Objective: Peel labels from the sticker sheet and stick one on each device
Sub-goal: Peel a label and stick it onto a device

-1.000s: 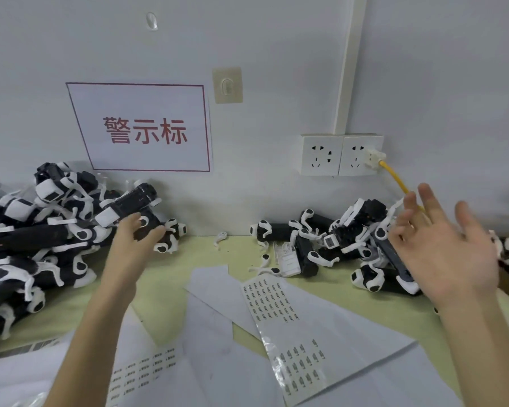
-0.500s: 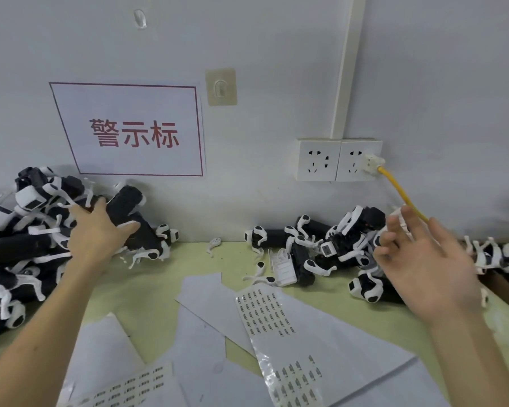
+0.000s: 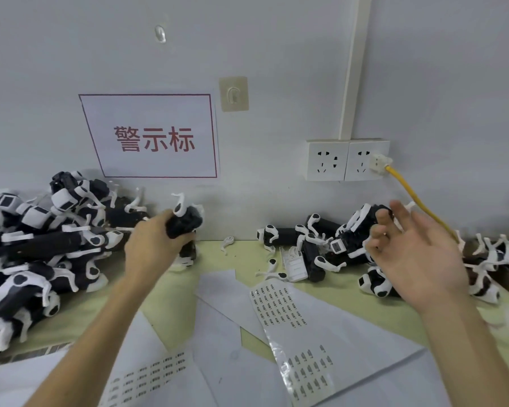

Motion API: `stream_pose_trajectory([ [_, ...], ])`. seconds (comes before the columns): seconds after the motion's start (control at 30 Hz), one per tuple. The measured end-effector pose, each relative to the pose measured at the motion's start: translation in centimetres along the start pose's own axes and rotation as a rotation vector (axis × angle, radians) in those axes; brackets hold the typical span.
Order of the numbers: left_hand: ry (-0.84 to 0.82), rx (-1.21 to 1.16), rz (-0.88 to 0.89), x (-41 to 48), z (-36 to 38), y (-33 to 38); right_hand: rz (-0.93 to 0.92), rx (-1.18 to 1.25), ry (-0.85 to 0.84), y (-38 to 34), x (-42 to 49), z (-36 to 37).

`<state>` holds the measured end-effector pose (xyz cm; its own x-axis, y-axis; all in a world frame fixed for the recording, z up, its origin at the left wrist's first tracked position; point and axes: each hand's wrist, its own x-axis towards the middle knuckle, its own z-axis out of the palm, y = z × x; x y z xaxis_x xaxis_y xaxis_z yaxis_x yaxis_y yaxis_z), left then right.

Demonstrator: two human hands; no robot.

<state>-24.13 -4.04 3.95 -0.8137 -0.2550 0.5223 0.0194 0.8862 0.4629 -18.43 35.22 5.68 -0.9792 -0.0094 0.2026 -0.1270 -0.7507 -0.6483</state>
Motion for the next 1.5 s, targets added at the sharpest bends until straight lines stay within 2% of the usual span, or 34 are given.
stream_pose_trajectory([
  [0.17, -0.153, -0.689, -0.14, -4.7, -0.2, 5.4, 0.015, -0.07, -0.102, 0.3, -0.4, 2.7],
  [0.27, -0.367, -1.095, -0.358, -7.4, -0.6, 8.2, 0.023, -0.097, -0.162, 0.5, -0.7, 4.2],
  [0.37, -0.602, -1.349, -0.509, -9.4, -0.5, 9.1, 0.071, -0.214, -0.127, 2.0, -1.2, 5.1],
  [0.47, -0.762, -1.309, -0.509, -11.5, -0.5, 9.2, 0.11, -0.516, 0.004, 5.3, -2.9, 4.0],
  [0.57, -0.871, -1.201, -0.461, -13.5, -0.3, 8.6, -0.008, -0.869, 0.043, 8.9, -6.6, 1.9],
  [0.67, -0.921, -1.07, -0.385, -15.1, -0.3, 7.9, -0.153, -1.091, -0.092, 10.8, -9.7, 0.3],
  [0.8, -0.999, -0.929, -0.454, -16.2, -0.1, 7.5, -0.195, -1.191, -0.322, 11.2, -10.8, 0.4],
  [0.87, -1.041, -0.98, -0.493, -16.3, -0.3, 7.3, -0.222, -1.218, -0.307, 11.3, -11.0, 0.5],
  [0.93, -1.015, -1.163, -0.524, -16.2, -0.5, 6.9, -0.263, -1.236, -0.181, 11.2, -11.2, 0.4],
  [1.0, -0.947, -1.353, -0.515, -16.4, -0.6, 6.4, -0.209, -1.19, -0.07, 11.1, -11.1, 0.2],
  [1.03, -0.924, -1.365, -0.455, -16.6, -0.5, 6.3, -0.156, -1.135, -0.045, 11.0, -11.1, 0.3],
  [1.1, -0.897, -1.212, -0.271, -17.1, -0.4, 6.4, -0.123, -1.098, -0.036, 11.0, -11.2, 0.6],
  [1.2, -0.812, -1.012, -0.106, -17.5, -0.6, 6.6, -0.094, -1.079, -0.083, 10.9, -11.3, 0.8],
  [1.33, -0.68, -1.077, -0.121, -17.7, -0.7, 6.7, 0.046, -0.91, -0.247, 10.3, -11.5, 1.2],
  [1.43, -0.722, -1.146, -0.184, -17.8, -0.9, 6.6, 0.146, -0.785, -0.399, 9.8, -11.8, 1.6],
  [1.5, -0.789, -1.155, -0.186, -17.8, -0.8, 6.5, 0.187, -0.752, -0.426, 9.5, -12.0, 1.8],
])
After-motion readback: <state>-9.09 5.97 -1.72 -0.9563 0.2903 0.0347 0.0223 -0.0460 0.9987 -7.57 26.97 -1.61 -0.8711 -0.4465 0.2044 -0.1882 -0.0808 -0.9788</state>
